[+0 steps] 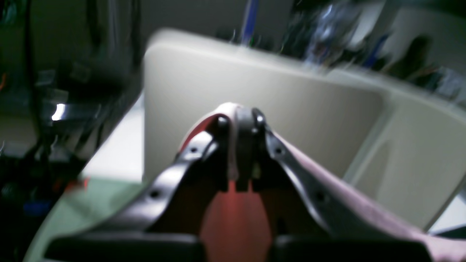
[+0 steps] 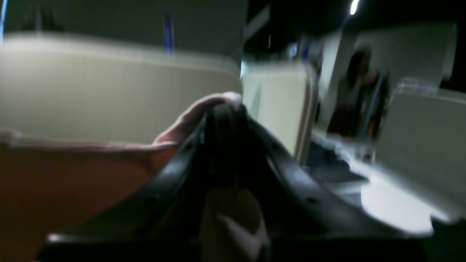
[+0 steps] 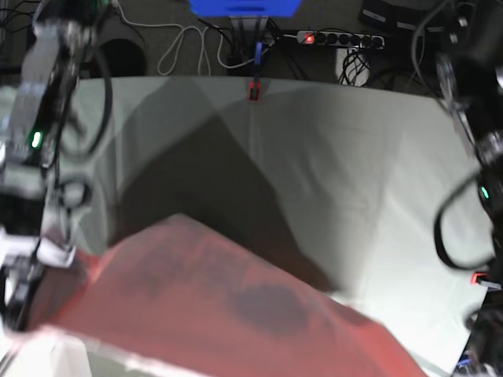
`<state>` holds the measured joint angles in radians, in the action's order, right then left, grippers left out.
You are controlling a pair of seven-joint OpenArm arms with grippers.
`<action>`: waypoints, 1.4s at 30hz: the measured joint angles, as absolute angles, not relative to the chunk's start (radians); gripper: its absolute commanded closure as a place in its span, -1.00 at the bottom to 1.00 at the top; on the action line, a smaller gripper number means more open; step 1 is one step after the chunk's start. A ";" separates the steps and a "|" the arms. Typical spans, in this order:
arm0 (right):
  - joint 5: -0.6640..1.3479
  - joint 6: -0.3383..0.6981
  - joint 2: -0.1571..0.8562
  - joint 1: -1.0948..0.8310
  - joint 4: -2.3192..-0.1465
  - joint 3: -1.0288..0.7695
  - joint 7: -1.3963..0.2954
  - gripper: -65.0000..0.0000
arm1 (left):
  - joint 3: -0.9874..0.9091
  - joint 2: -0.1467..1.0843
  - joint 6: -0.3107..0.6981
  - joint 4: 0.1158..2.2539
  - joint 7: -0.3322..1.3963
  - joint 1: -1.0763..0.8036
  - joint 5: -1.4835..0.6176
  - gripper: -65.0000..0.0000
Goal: Layout the t-shirt on the table in an organized manner, then fold the t-shirt properly
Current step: 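Lower the held shirt onto the table, laying it flat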
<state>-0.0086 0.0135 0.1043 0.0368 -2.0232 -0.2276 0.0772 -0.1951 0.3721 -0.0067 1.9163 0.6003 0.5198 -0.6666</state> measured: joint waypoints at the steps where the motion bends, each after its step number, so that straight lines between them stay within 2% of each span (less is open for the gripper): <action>1: -0.009 0.012 0.104 0.076 -2.025 -0.226 0.083 1.00 | -0.178 0.379 -0.010 1.920 0.598 0.551 -0.658 0.99; 5: -0.010 0.016 0.133 0.185 -2.028 -0.228 0.100 1.00 | -0.115 0.402 -0.005 1.976 0.630 0.617 -0.553 0.99; 12: -0.011 0.014 0.239 0.318 -2.029 -0.228 0.104 1.00 | -0.103 0.396 -0.001 1.992 0.625 0.600 -0.536 0.99; 16: -0.010 0.007 0.255 0.390 -1.973 -0.168 -0.013 1.00 | -0.107 0.385 0.002 1.967 0.630 0.538 -0.533 0.99; 21: -0.006 0.007 0.197 0.451 -1.728 -0.083 -0.053 1.00 | -0.112 0.321 0.002 1.809 0.625 0.521 -0.476 0.99; 26: -0.007 0.011 0.194 0.558 -1.381 -0.043 -0.049 1.00 | -0.157 0.260 0.004 1.607 0.579 0.525 -0.405 0.99; 37: -0.004 0.012 0.154 0.864 -0.786 0.071 -0.086 1.00 | -0.214 0.265 0.000 1.115 0.511 0.658 -0.359 0.98; 40: -0.007 0.011 0.156 0.934 -0.689 0.120 -0.174 0.97 | -0.212 0.265 -0.005 1.023 0.524 0.694 -0.352 0.78; 42: -0.007 0.011 0.147 0.952 -0.664 0.147 -0.200 0.75 | -0.208 0.261 -0.004 0.975 0.520 0.714 -0.356 0.46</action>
<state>-0.0074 0.0109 0.1474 0.9520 -0.6643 0.1471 -0.1997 -0.2077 0.2611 -0.0040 0.9752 0.5198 0.7139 -0.3557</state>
